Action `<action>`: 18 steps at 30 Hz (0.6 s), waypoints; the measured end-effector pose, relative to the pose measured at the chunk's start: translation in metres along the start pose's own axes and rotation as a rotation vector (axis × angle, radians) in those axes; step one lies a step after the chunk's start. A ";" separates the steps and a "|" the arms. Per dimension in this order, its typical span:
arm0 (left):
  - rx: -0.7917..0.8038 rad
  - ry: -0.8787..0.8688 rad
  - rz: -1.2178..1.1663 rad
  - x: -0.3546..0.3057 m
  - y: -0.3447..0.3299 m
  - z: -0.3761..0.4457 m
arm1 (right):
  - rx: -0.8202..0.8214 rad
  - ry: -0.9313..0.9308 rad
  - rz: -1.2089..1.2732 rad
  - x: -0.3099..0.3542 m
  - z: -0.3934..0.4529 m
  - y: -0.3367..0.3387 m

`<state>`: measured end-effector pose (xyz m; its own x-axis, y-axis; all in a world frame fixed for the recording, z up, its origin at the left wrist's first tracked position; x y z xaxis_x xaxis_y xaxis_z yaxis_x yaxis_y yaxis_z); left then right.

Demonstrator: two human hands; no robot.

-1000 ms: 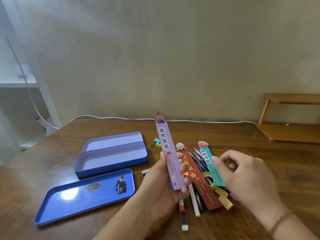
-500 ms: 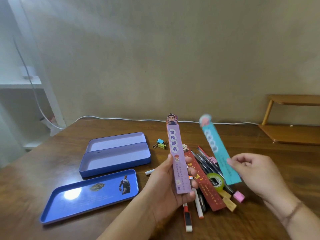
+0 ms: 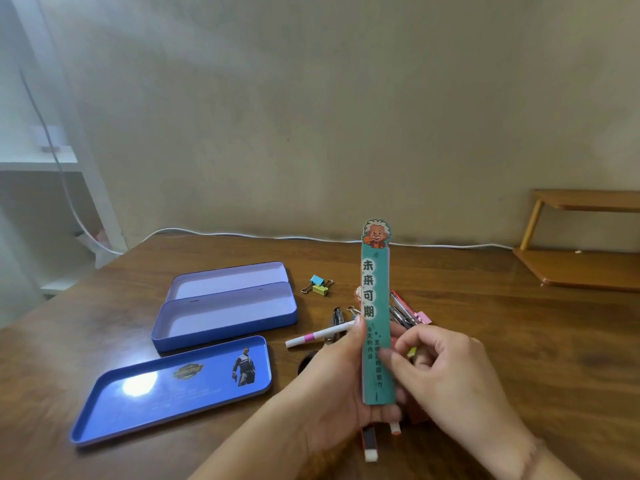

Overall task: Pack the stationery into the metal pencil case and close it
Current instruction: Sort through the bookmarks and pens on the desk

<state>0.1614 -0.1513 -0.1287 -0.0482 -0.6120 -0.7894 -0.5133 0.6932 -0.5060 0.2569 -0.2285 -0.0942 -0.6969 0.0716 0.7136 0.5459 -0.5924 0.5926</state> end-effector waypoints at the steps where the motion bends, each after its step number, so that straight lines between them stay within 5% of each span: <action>1: -0.005 -0.016 -0.002 -0.001 0.001 0.000 | 0.020 0.032 0.005 0.003 0.000 0.001; 4: -0.024 -0.132 -0.047 -0.012 0.008 -0.003 | -0.071 0.058 0.075 0.002 0.005 0.018; 6: -0.054 -0.193 -0.089 -0.022 0.015 -0.007 | -0.106 -0.022 -0.128 -0.008 0.010 0.026; 10: -0.059 -0.198 -0.175 -0.028 0.022 -0.013 | 0.122 -0.261 -0.495 -0.024 0.011 0.016; 18: -0.121 -0.148 -0.183 -0.023 0.021 -0.011 | 0.259 -0.287 -0.656 -0.013 0.011 0.000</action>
<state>0.1419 -0.1266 -0.1172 0.1765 -0.6544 -0.7353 -0.6010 0.5200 -0.6070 0.2711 -0.2203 -0.0998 -0.7875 0.5704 0.2334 0.1782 -0.1517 0.9722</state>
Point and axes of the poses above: each hand's wrist, its own z-axis towards the middle knuckle, its own y-axis out of the back of the hand, x = y × z, the point moved 4 cm from there along z, towards the middle knuckle, and after that the axes turned 2 degrees about y, right-handed, at the moved point
